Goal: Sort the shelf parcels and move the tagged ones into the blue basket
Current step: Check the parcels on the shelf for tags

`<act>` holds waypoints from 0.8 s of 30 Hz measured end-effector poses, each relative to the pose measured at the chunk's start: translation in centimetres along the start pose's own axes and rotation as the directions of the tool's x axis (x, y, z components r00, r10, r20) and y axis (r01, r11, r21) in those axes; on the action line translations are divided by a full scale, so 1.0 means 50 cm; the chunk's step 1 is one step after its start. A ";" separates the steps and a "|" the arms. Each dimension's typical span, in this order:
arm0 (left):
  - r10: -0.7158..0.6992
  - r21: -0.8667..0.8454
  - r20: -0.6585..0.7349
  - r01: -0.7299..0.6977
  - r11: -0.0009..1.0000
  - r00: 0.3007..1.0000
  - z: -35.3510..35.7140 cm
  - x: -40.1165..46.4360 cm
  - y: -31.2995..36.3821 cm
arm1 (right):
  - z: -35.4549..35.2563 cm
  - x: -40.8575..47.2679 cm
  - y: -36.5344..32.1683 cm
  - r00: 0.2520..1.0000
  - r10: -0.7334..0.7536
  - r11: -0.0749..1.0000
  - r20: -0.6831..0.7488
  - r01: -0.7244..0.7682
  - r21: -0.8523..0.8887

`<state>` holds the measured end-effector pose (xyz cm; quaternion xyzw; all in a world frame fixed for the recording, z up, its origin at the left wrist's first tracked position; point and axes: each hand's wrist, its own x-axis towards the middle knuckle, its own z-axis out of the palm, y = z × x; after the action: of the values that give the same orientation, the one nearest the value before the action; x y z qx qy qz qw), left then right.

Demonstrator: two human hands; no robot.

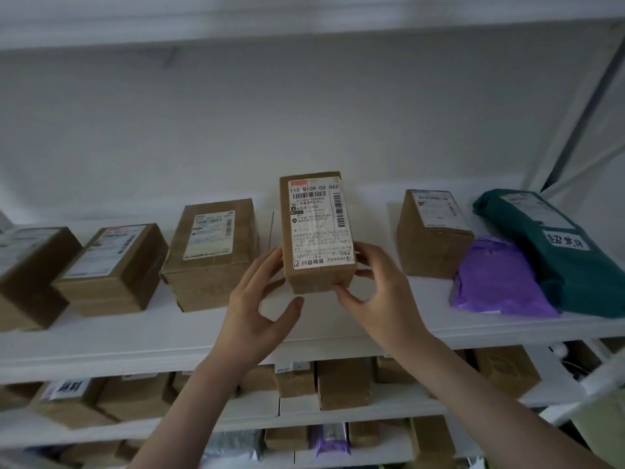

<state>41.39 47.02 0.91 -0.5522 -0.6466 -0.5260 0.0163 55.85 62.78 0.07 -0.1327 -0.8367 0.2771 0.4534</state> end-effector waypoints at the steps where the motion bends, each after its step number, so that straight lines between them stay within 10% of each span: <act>1: -0.012 0.008 0.009 0.012 1.000 1.000 0.001 -0.001 -0.003 | 0.000 0.000 0.000 1.000 0.019 1.000 0.012 -0.019 0.005; 12: -0.232 0.079 0.113 0.224 0.971 0.966 0.010 -0.010 -0.064 | 0.038 0.012 0.017 0.932 0.283 0.953 0.225 -0.299 0.040; 24: -0.339 0.169 0.028 0.330 0.929 0.940 -0.078 -0.046 -0.092 | 0.151 0.040 -0.014 0.920 0.244 0.960 0.307 -0.274 0.056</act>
<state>36.74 43.43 -1.79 -0.4456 -0.7719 -0.4511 -0.0472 48.49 60.59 -1.44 -0.1769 -0.8557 0.3919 0.2879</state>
